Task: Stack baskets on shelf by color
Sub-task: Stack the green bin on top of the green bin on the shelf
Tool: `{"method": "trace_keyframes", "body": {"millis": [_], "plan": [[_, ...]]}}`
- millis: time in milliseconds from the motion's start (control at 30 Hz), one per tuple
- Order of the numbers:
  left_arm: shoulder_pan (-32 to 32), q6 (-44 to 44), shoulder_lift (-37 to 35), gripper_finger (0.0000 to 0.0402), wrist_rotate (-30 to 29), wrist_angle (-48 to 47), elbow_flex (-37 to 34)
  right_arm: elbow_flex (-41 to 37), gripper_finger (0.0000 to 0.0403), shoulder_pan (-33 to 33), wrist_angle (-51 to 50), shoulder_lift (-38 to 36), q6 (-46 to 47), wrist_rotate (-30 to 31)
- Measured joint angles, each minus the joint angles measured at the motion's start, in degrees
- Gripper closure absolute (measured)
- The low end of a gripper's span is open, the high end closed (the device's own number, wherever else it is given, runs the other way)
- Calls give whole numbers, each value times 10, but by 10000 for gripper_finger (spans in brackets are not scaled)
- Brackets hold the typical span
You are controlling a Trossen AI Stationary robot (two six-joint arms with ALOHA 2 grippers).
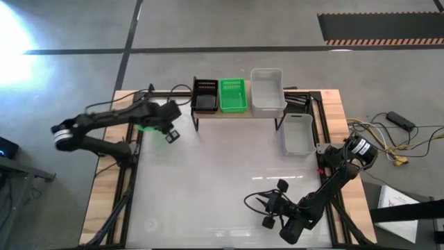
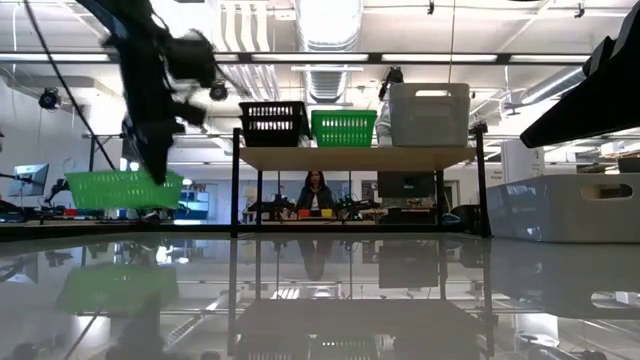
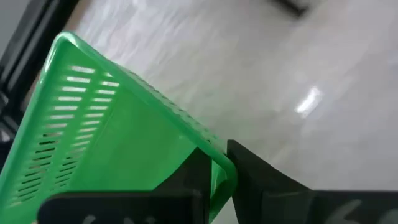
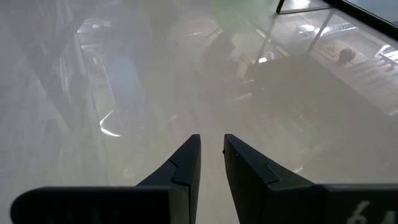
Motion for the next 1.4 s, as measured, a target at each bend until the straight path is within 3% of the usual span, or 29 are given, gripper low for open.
{"method": "trace_keyframes", "body": {"millis": [300, 533, 633, 800, 867, 1133, 1400], "plan": [[-116, 9, -161, 380, 13, -37, 58, 0, 339, 0, 0, 0, -5, 0], [-152, 241, -174, 380, 13, 28, 141, 0, 339, 0, 1, 0, -5, 2], [-165, 340, -145, 380, 25, 125, 163, 0, 339, 0, 1, 0, -5, 15], [-166, 453, -49, 380, 130, 284, 197, 0, 339, 0, 2, 0, -5, 17], [-165, 482, -3, 380, 144, 319, 215, 0, 339, 0, 3, 0, -5, 16], [-142, 567, 174, 380, 145, 336, 295, 0, 339, 0, 5, 0, -5, 15], [-113, 594, 243, 380, 138, 336, 339, 0, 339, 0, 12, 0, -5, 14]]}}
